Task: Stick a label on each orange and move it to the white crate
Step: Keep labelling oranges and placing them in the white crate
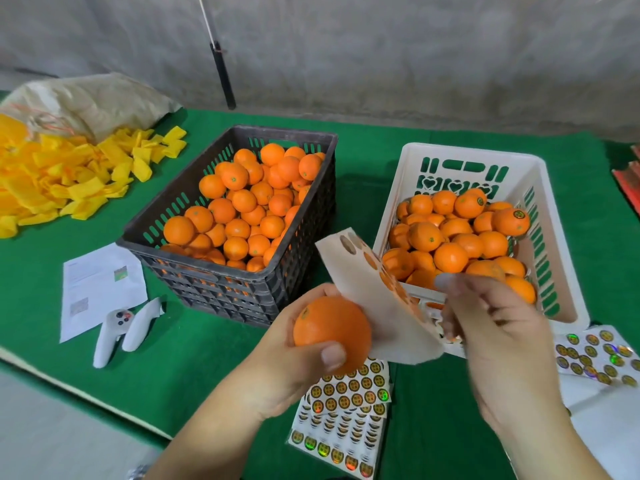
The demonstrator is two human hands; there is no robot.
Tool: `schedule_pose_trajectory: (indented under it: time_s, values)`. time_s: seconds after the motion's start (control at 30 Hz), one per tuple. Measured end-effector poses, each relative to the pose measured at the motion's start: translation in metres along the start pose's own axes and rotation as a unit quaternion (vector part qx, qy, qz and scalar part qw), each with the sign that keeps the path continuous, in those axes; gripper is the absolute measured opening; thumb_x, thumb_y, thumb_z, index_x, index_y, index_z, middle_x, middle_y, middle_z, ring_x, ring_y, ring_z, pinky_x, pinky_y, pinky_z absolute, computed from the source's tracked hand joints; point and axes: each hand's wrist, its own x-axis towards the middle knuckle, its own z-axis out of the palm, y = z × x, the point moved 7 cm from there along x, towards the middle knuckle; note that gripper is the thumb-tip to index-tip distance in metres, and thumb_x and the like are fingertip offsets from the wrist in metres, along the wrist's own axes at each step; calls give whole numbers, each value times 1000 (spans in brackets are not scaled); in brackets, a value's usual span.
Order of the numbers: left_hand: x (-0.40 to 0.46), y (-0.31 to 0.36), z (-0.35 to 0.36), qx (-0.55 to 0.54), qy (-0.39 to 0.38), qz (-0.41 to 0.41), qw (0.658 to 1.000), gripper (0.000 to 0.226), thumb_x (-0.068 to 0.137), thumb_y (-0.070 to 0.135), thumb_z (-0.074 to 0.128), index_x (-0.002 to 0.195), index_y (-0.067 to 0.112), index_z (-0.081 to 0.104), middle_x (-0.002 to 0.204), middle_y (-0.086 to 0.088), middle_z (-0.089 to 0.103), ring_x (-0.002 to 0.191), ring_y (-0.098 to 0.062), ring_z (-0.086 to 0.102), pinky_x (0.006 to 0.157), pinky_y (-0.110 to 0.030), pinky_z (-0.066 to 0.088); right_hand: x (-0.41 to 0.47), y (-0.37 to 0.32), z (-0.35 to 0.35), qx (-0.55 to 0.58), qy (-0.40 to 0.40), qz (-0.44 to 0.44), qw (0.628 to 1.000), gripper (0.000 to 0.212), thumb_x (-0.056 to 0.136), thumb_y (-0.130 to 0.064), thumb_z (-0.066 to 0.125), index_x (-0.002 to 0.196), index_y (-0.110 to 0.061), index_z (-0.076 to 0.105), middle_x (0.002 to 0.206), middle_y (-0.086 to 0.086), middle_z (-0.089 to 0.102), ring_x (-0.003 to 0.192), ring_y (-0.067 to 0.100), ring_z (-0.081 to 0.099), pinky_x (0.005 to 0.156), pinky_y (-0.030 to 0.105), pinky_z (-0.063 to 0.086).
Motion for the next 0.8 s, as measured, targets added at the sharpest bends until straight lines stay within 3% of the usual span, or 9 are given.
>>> schedule_pose_trajectory:
  time_s: [0.1,0.17,0.27,0.33,0.43,0.53,0.63,0.73,0.8]
  values:
    - [10,-2,-3,10,71,-19,997,68,45,53,102,104,33,74,104,-1,71,97,-26,69,85,-38,59,-20,-54,17,-211,-29,-301,930,15,97,-29,68,104,-37,78,100,-21,73,89,-8,66,80,3,45]
    - [13,-7,-2,0,86,-22,996,66,46,52,102,102,30,75,101,-4,71,95,-27,68,86,-39,59,-32,-54,42,-267,-105,-372,883,17,96,-22,68,108,-21,80,106,-14,71,100,-6,64,85,4,44]
    - [15,-10,2,-35,91,-30,995,72,52,45,103,110,15,71,102,-14,67,94,-31,66,88,-40,59,-32,-38,60,-287,-132,-359,878,19,95,-15,72,110,-10,81,103,2,72,98,11,67,81,22,55]
    - [14,-16,-2,-44,129,-55,989,83,54,44,102,118,6,65,109,-24,65,100,-37,67,91,-43,60,-30,-29,61,-292,-164,-344,877,31,96,-27,69,120,-10,79,108,5,69,101,19,67,81,31,57]
    - [9,-21,1,-64,181,-80,978,99,61,52,97,131,-4,57,130,-36,60,113,-40,66,105,-53,51,-37,-13,64,-352,-219,-334,847,62,91,-50,73,143,-19,62,136,2,55,122,23,58,96,31,53]
    - [10,-31,9,-158,192,-114,962,76,67,58,91,117,3,76,121,-27,70,106,-29,70,102,-46,53,-39,-8,63,-351,-179,-352,849,60,88,-43,79,137,-22,50,144,-1,46,129,23,54,99,38,54]
    - [11,-39,9,-237,180,-171,939,36,71,36,85,94,8,82,101,-18,74,86,-29,73,81,-39,62,-43,-10,61,-341,-178,-413,826,56,90,-37,81,134,-17,54,144,1,51,121,27,61,94,44,56]
    - [12,-37,8,-259,173,-211,927,24,67,33,78,78,12,78,82,-13,70,70,-28,69,72,-37,57,-47,-13,59,-352,-174,-472,789,58,91,-44,81,135,-13,60,139,1,59,113,24,61,93,42,54]
    - [15,-35,11,-271,175,-216,922,27,66,33,80,80,11,79,86,-14,71,71,-29,69,75,-39,56,-45,-15,59,-351,-166,-468,794,63,90,-45,81,138,-11,60,138,3,63,116,24,61,96,41,54]
